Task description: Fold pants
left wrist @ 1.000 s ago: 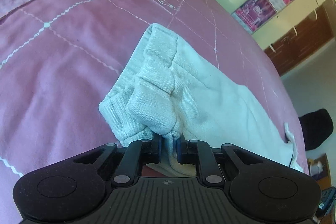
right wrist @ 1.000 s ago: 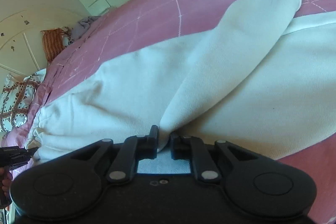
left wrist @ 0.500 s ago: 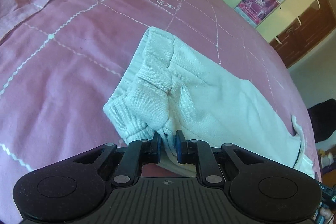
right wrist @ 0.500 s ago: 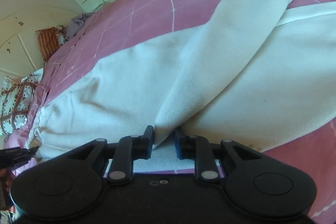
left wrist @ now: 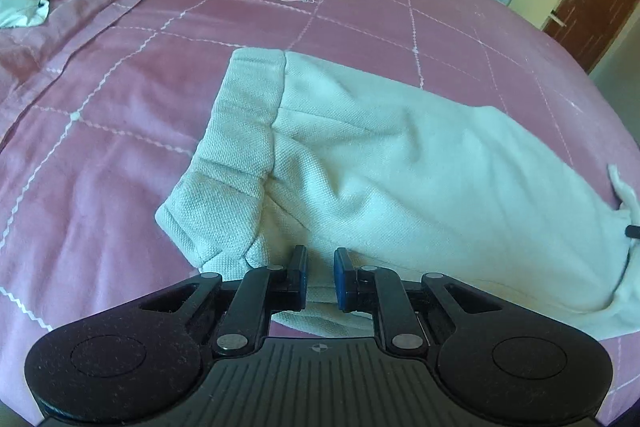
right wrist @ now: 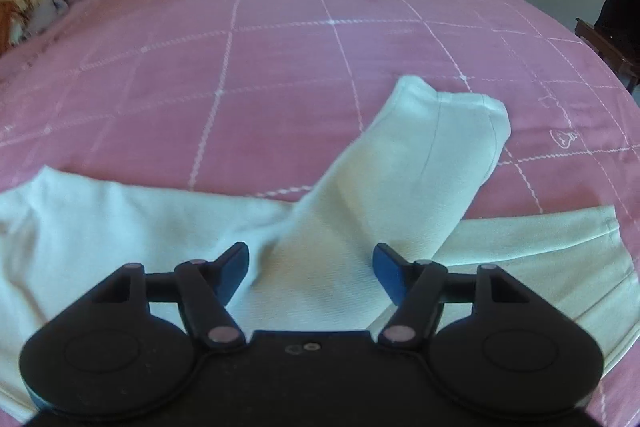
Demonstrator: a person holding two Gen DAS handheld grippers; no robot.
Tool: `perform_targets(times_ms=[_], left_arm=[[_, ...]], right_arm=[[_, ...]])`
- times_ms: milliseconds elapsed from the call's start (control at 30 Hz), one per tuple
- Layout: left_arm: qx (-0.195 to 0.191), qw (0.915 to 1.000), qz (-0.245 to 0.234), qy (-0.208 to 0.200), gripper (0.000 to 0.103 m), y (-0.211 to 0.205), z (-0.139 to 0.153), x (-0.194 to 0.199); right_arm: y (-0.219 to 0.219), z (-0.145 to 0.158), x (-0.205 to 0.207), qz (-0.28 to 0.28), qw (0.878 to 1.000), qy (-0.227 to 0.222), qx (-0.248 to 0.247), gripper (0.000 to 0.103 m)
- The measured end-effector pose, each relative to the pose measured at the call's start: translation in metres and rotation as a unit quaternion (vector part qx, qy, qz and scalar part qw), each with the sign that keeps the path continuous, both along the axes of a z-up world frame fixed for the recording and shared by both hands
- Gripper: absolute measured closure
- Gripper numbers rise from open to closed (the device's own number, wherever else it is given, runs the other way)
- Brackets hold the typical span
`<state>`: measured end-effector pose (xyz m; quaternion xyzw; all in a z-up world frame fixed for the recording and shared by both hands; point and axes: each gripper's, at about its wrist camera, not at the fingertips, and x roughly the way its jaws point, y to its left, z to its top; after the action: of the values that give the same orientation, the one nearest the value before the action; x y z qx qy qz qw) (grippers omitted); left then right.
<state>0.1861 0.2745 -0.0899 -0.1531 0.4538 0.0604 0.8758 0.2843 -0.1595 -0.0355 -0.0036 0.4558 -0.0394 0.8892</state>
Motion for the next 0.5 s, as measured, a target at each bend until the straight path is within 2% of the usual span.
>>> perform_targets(times_ms=[33,67,133,200,233,300,333,367,400,433,500], left_arm=[[0.006,1.0,-0.001,-0.001,0.089,-0.002,0.001,-0.001],[0.008,1.0,-0.001,-0.003,0.089,-0.002,0.002,-0.001],[0.006,0.9999,-0.004,-0.008,0.089,-0.001,0.002,-0.003],[0.0,0.9999,-0.005,-0.012,0.089,0.002,0.002,-0.006],[-0.006,0.9999,-0.003,-0.014,0.089,0.004,0.0,-0.006],[-0.018,0.9997,0.003,-0.015,0.089,0.007,-0.002,-0.006],[-0.02,0.9997,0.004,-0.015,0.089,0.007,-0.002,-0.005],[-0.02,0.9997,0.003,-0.014,0.089,0.007,-0.002,-0.004],[-0.018,0.9998,0.002,-0.012,0.089,0.007,-0.002,-0.004],[-0.015,0.9998,0.001,-0.011,0.089,0.006,-0.002,-0.003],[-0.012,0.9999,0.002,-0.009,0.089,0.004,-0.002,-0.002]], right_arm=[[-0.008,0.004,-0.007,0.009,1.0,-0.006,0.025,0.101],[-0.014,0.011,-0.018,0.011,0.999,-0.024,0.031,0.098],[-0.025,0.027,-0.053,0.019,0.997,-0.064,0.04,0.099],[-0.041,0.03,-0.091,0.011,0.994,-0.087,0.059,0.099],[-0.051,0.022,-0.105,0.002,0.994,-0.082,0.072,0.099],[-0.07,-0.013,-0.116,-0.023,0.996,-0.023,0.078,0.096],[-0.079,-0.024,-0.121,-0.023,0.995,-0.013,0.1,0.094],[-0.083,-0.021,-0.13,-0.025,0.993,-0.034,0.111,0.095],[-0.085,-0.011,-0.137,-0.027,0.992,-0.059,0.112,0.084],[-0.085,0.0,-0.142,-0.025,0.99,-0.086,0.109,0.078],[-0.085,0.018,-0.136,-0.009,0.987,-0.112,0.115,0.076]])
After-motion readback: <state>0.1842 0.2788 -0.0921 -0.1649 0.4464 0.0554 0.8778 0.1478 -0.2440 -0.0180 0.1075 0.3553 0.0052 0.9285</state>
